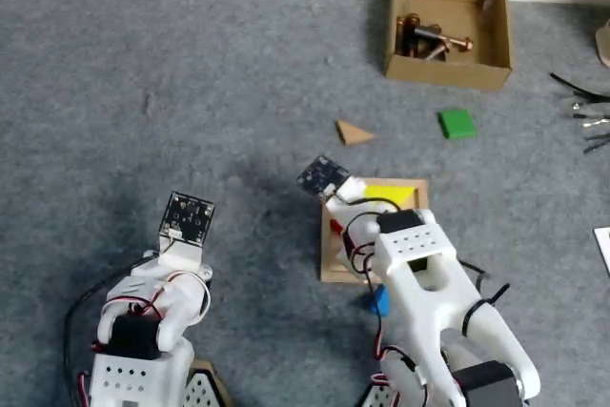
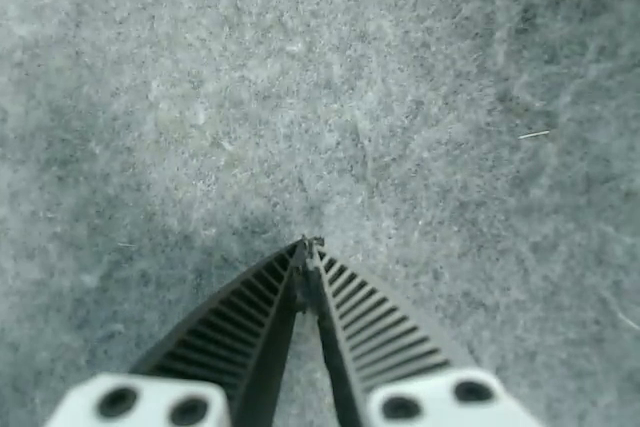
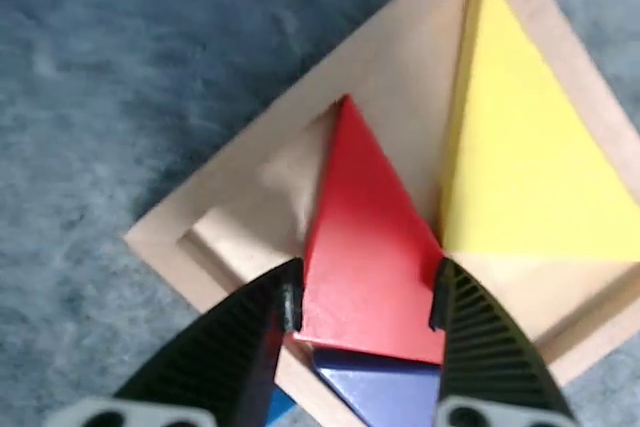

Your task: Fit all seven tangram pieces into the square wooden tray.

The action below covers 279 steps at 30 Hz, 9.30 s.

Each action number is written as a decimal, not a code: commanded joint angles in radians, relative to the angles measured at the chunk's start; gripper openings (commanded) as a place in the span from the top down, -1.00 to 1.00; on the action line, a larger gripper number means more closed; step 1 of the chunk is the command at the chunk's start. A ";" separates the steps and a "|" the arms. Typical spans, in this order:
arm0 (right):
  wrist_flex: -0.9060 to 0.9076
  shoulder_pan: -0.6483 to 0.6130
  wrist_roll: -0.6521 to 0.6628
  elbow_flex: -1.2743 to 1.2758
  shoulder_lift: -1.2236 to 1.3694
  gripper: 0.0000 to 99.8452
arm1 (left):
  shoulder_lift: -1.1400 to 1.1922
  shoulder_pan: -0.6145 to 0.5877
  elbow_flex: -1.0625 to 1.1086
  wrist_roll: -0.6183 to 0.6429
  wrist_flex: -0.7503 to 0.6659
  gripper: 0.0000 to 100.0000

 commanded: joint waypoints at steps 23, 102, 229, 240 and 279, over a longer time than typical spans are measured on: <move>0.361 0.001 -0.152 -0.039 -0.492 0.59 | -0.015 -0.008 0.024 0.009 0.003 0.98; 0.038 0.042 -0.031 -0.048 -0.039 0.25 | -0.015 -0.010 0.024 0.006 0.009 0.98; 0.213 0.038 -0.031 -0.348 0.122 0.49 | -0.015 -0.015 0.024 0.006 0.005 0.98; 0.137 0.033 -0.031 -0.193 0.120 0.45 | -0.015 -0.015 0.024 0.006 0.011 0.98; 0.139 -0.093 -0.118 -0.073 0.122 0.45 | -0.015 -0.016 0.024 0.008 0.005 0.98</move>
